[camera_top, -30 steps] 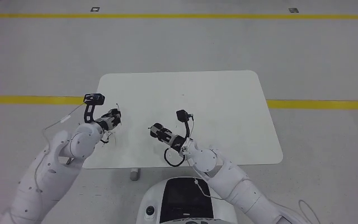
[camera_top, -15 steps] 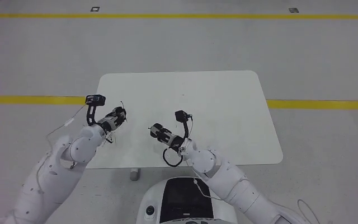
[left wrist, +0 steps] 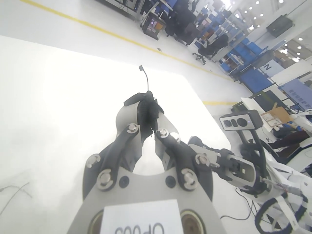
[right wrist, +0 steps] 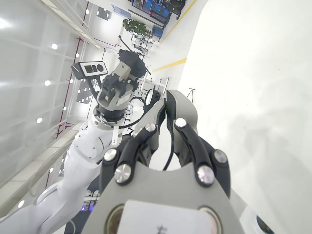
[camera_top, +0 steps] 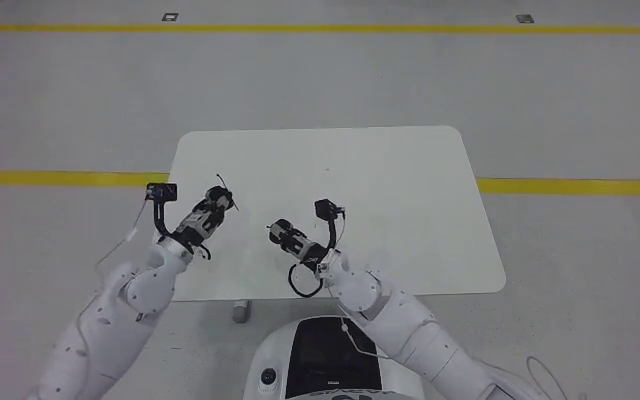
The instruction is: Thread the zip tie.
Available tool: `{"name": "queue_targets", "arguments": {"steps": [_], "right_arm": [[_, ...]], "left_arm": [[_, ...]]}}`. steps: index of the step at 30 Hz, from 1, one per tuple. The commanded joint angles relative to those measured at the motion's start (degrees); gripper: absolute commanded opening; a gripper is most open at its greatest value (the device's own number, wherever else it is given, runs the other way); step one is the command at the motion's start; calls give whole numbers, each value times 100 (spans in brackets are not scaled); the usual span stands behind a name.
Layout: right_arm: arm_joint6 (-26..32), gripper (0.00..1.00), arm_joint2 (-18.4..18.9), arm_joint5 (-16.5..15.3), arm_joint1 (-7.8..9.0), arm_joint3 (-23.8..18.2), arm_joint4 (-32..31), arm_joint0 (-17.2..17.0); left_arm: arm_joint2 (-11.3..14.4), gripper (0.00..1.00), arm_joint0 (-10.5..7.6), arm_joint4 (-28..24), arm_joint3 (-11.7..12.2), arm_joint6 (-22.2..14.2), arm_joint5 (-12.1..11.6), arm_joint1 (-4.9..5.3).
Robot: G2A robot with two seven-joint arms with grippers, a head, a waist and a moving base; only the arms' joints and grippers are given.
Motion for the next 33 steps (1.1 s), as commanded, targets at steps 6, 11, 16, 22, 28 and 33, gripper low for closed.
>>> {"name": "queue_targets", "arguments": {"steps": [6,11,16,22,28,33], "right_arm": [[-110,0,63,9,-25,64,-144,18],[-110,0,63,9,-25,64,-144,18],[-110,0,78,5,-24,39,-144,-26],[-361,0,32,-203,-73,124,-179,-115],[-619,0,-41,-442,-165,314,-150,-54],[-710,0,-19,-507,-241,635,-2,80]], "left_arm": [[17,0,60,202,11,107,-141,-37],[17,0,60,202,11,107,-141,-37],[114,0,73,9,190,338,-243,-90],[399,0,114,-106,353,1423,-427,-230],[721,0,54,191,389,2229,-427,-295],[1069,0,-124,153,599,2617,-427,-322]]}}
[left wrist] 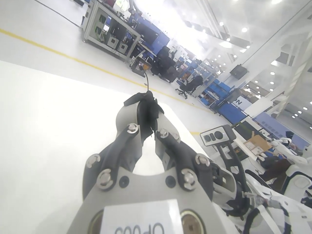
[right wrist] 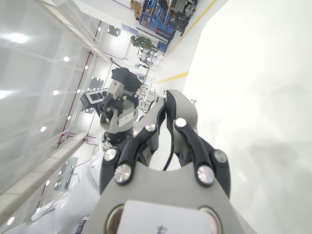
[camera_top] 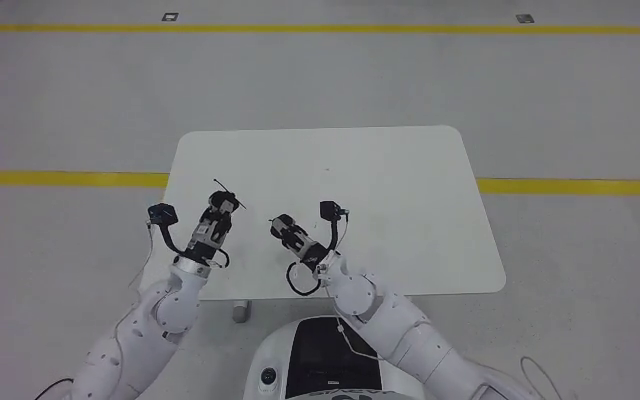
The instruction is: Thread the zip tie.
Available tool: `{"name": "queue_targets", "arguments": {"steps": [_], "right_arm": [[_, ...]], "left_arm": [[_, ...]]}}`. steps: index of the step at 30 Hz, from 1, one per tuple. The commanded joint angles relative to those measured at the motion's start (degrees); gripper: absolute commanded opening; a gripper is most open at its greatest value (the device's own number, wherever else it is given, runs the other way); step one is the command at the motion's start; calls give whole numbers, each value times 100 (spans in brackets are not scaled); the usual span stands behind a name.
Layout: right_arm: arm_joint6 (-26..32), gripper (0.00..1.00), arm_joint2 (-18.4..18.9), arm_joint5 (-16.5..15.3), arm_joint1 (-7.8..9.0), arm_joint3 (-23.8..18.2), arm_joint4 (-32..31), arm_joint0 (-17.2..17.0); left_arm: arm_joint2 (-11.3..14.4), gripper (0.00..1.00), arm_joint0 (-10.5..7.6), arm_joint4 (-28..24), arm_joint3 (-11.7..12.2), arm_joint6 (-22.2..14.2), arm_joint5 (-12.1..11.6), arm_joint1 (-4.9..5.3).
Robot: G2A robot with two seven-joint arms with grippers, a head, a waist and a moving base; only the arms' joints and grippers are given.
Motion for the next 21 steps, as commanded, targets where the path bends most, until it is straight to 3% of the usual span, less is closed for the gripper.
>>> {"name": "queue_targets", "arguments": {"steps": [1,4,21], "right_arm": [[-16,0,4,57,-32,193,40,74],[-32,0,-11,67,-70,321,80,135],[-32,0,-11,67,-70,321,80,135]], "left_arm": [[148,0,-112,-19,158,-34,0,1],[354,0,-298,-320,239,-140,0,-5],[354,0,-298,-320,239,-140,0,-5]]}}
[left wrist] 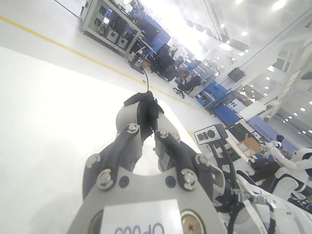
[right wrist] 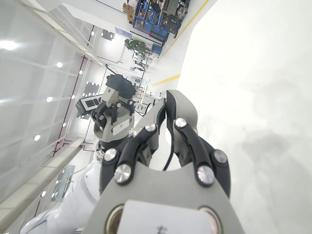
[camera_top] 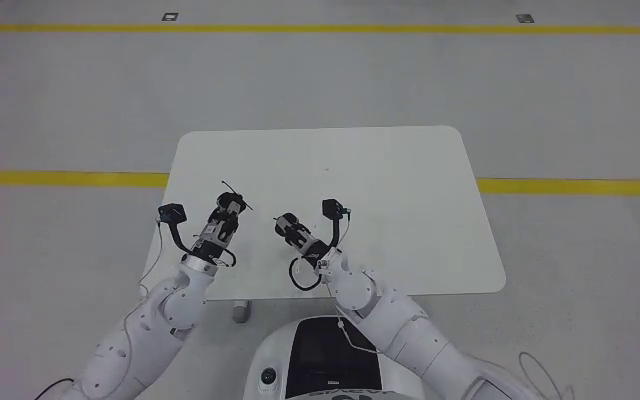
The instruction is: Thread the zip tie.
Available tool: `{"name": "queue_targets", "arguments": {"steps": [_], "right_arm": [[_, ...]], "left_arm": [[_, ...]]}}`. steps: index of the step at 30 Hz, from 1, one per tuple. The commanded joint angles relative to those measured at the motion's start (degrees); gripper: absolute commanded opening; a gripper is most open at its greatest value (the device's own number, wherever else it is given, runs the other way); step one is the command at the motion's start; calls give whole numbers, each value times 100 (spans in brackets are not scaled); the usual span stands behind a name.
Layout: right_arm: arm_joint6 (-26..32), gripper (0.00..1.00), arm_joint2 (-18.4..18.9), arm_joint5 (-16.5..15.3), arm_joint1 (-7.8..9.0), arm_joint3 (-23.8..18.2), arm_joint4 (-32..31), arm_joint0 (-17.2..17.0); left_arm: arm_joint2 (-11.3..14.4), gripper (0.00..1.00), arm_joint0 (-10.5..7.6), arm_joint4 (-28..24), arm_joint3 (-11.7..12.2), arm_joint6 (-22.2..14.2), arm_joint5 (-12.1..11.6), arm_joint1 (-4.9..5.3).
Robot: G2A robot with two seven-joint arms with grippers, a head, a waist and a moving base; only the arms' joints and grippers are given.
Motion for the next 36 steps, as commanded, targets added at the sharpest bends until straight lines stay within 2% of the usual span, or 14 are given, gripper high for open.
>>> {"name": "queue_targets", "arguments": {"steps": [1,22,30,36], "right_arm": [[0,0,0,0,0,0,0,0],[5,0,0,3,1,-8,-10,-3],[300,0,28,98,-12,-374,-34,-97],[391,0,-33,210,-94,-341,50,27]], "left_arm": [[0,0,0,0,0,0,0,0],[0,0,0,0,0,0,0,0],[0,0,0,0,0,0,0,0],[0,0,0,0,0,0,0,0]]}}
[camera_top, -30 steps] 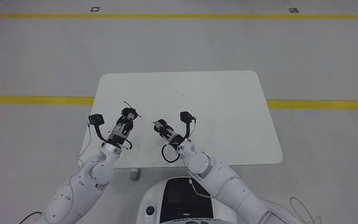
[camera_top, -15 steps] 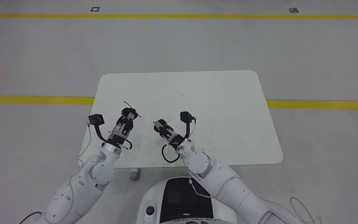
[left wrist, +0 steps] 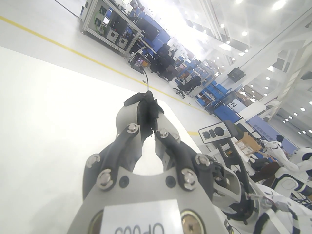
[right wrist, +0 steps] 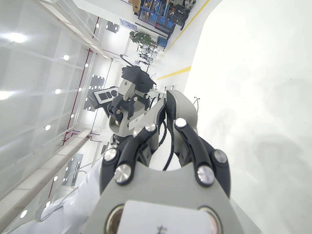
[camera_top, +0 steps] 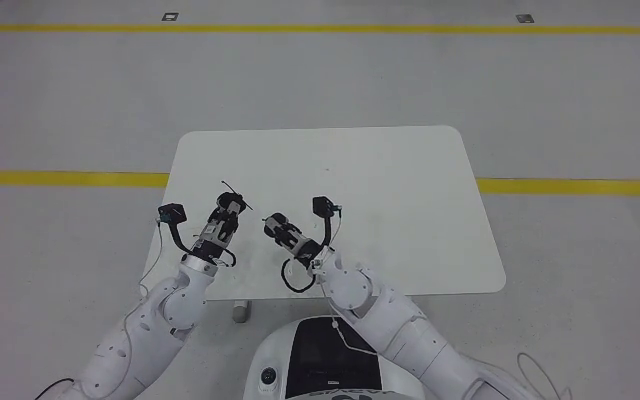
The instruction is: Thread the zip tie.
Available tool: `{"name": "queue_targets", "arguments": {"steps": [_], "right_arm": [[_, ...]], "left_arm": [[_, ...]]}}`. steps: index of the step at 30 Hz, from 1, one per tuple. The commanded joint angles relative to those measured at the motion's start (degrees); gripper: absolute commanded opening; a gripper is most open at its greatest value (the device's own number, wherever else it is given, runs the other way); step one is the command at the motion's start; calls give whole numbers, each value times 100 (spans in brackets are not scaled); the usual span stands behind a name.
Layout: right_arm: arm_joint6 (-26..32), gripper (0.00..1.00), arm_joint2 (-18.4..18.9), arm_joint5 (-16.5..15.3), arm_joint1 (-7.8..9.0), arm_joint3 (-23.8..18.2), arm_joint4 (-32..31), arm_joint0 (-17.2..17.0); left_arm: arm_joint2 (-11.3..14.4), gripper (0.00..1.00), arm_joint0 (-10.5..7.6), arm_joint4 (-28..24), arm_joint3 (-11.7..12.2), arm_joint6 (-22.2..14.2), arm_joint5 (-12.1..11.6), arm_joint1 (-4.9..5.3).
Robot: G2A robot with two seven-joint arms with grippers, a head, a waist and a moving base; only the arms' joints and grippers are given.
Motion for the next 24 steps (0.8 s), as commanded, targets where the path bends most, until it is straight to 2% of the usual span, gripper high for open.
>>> {"name": "queue_targets", "arguments": {"steps": [1,10,16,24], "right_arm": [[-33,0,-15,34,-24,23,-39,48],[-92,0,-19,67,-25,22,-173,58],[-142,0,69,226,-25,-105,-219,-68],[-102,0,160,264,-44,-137,-146,-148]], "left_arm": [[0,0,0,0,0,0,0,0],[-2,0,11,72,-30,-14,50,-21],[-20,0,167,544,-153,283,133,-68],[-50,0,261,760,-204,363,309,-142]]}}
